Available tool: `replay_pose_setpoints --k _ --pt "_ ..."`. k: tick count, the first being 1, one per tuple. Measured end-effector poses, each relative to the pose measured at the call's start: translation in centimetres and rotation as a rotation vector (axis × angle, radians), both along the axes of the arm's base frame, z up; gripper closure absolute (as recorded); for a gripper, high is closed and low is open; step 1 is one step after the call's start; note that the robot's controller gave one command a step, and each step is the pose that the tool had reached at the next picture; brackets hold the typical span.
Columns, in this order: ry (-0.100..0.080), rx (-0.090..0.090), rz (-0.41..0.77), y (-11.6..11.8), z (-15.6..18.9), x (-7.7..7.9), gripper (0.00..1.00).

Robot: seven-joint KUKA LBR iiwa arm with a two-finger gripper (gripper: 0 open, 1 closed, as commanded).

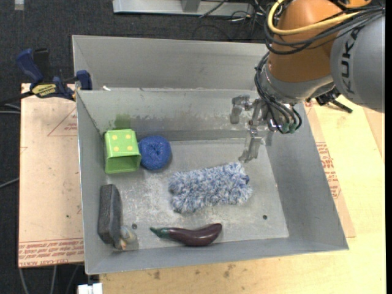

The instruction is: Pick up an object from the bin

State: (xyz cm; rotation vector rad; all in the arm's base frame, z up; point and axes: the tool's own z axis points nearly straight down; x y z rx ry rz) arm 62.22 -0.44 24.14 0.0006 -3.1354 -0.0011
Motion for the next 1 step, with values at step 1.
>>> replay_pose_setpoints --k 1 --pt "-0.008 0.000 0.000 0.00 0.53 0.12 0.00"
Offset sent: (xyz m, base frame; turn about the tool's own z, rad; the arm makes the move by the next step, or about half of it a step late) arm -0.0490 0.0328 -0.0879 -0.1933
